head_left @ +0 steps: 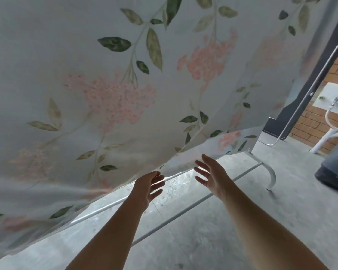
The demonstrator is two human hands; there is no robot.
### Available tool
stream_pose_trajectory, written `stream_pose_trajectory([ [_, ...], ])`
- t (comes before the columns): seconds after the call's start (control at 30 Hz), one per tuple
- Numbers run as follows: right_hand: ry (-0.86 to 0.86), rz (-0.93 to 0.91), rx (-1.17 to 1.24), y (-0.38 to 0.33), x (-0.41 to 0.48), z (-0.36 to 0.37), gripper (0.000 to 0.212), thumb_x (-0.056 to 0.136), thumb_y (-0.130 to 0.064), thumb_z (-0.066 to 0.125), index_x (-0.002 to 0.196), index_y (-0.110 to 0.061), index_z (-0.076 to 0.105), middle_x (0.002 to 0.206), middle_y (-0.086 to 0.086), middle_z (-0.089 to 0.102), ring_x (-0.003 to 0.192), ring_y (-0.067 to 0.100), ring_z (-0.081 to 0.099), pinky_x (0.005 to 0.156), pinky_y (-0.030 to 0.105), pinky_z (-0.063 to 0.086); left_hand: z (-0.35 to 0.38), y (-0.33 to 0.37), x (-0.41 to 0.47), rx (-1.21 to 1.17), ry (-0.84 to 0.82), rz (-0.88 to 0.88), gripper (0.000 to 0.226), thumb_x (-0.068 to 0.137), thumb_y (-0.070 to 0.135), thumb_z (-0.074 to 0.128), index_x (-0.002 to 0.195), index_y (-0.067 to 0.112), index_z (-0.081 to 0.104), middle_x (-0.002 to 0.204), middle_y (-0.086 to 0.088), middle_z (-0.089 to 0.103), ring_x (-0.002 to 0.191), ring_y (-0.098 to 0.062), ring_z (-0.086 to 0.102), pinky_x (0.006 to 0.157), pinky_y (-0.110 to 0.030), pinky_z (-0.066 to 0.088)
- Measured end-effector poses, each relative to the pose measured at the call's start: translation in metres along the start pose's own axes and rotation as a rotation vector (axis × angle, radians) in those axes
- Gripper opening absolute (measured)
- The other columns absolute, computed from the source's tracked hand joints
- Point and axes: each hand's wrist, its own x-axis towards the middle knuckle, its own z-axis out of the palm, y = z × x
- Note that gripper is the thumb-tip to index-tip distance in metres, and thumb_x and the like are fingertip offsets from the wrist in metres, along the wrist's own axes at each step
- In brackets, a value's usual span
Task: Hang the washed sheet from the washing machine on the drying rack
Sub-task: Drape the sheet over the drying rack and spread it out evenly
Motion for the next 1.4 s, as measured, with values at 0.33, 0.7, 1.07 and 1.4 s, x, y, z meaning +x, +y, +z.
stream_pose_trajectory([
  [0.33,-0.147,0.106,0.046,-0.015,0.078,-0.108,0.032,0.094,-0.032,0.055,0.122,-0.020,0.049,0.125,0.005,0.059,0.113,0.025,0.057,0.090,0.041,0.047,0.077,-0.056,0.015,-0.097,0.321,0.104,0.015,0.097,0.014,0.051,0.097,0.007,0.064,0.093,-0.007,0.071,0.090,-0.024,0.066,0.073,-0.037,0.052],
  [0.7,-0.441,0.172,0.008,-0.062,0.094,-0.128,0.026,0.096,-0.026,0.053,0.119,-0.016,0.050,0.120,0.005,0.061,0.111,0.025,0.058,0.085,0.038,0.048,0.153,-0.048,-0.020,-0.066,0.532,0.191,0.018,0.099,0.017,0.046,0.098,0.012,0.063,0.095,-0.004,0.070,0.088,-0.021,0.066,0.068,-0.034,0.050],
  [1.07,-0.357,0.187,-0.116,-0.006,0.152,-0.075,0.033,0.096,-0.014,0.053,0.129,-0.013,0.049,0.126,0.006,0.057,0.115,0.023,0.057,0.081,0.037,0.051,0.103,-0.082,0.062,-0.574,0.510,0.279,0.025,0.098,0.015,0.051,0.122,0.011,0.051,0.118,-0.008,0.063,0.106,-0.027,0.059,0.085,-0.044,0.046],
  [1.4,-0.383,0.175,0.195,0.002,0.172,-0.063,0.020,0.092,-0.019,0.059,0.111,-0.017,0.057,0.118,0.004,0.062,0.109,0.023,0.058,0.094,0.040,0.045,0.107,-0.058,0.093,-0.708,0.438,0.437,0.010,0.093,0.009,0.055,0.097,0.016,0.060,0.096,0.002,0.066,0.098,-0.014,0.061,0.089,-0.036,0.046],
])
